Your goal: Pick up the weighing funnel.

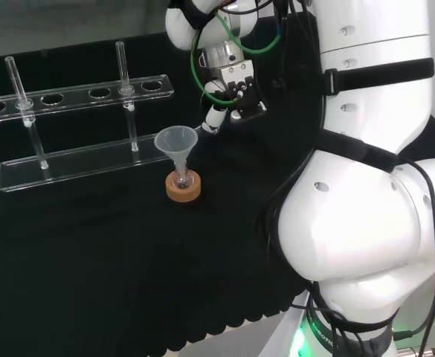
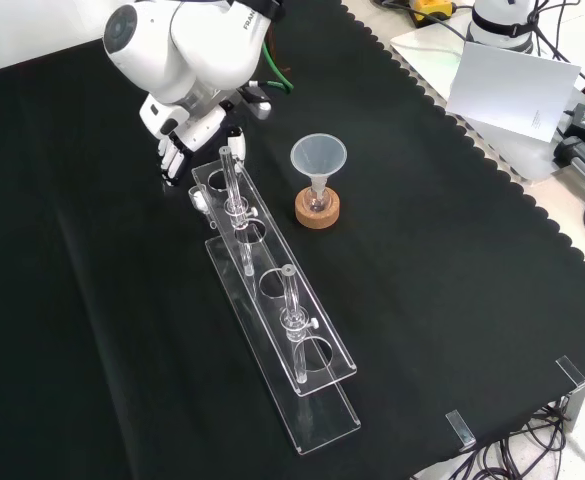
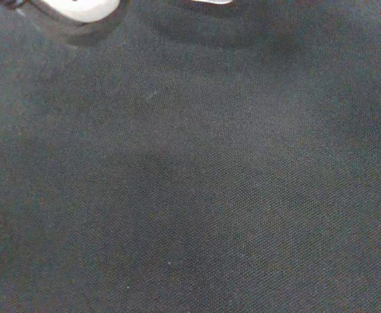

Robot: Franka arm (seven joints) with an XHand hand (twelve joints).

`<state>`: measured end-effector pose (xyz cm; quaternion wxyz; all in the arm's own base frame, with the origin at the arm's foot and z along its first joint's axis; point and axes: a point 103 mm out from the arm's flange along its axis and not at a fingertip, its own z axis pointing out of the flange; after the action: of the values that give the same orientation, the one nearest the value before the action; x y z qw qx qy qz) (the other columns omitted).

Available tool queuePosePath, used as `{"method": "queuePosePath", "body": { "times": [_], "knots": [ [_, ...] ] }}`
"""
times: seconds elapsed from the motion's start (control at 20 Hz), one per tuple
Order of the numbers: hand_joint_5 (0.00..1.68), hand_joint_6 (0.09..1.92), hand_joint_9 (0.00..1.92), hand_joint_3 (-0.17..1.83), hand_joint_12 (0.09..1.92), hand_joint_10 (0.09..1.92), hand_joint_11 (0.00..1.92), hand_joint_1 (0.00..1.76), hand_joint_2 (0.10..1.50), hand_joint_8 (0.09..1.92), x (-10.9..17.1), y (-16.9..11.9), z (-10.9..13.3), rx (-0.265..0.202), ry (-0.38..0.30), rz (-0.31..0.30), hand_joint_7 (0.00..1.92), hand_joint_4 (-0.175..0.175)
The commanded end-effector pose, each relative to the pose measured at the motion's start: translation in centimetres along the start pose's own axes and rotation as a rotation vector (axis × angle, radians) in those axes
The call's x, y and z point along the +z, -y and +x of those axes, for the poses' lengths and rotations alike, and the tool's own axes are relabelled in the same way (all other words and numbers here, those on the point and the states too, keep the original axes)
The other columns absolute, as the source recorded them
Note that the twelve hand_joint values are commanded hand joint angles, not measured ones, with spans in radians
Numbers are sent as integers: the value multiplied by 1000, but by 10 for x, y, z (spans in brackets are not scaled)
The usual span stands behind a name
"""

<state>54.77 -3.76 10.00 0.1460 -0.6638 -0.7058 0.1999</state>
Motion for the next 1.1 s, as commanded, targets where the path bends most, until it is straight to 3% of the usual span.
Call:
{"method": "queuePosePath", "body": {
  "times": [0.05, 1.1],
  "knots": [
    [527, 101, 653, 301, 1282, 585, 484, 835, 730, 731, 5, -7, 1, 6, 12, 17, 354, -50],
    [576, 177, 668, 396, 1276, 578, 500, 862, 693, 730, 16, -23, 0, 67, 59, 6, 378, -33]
  ]
}}
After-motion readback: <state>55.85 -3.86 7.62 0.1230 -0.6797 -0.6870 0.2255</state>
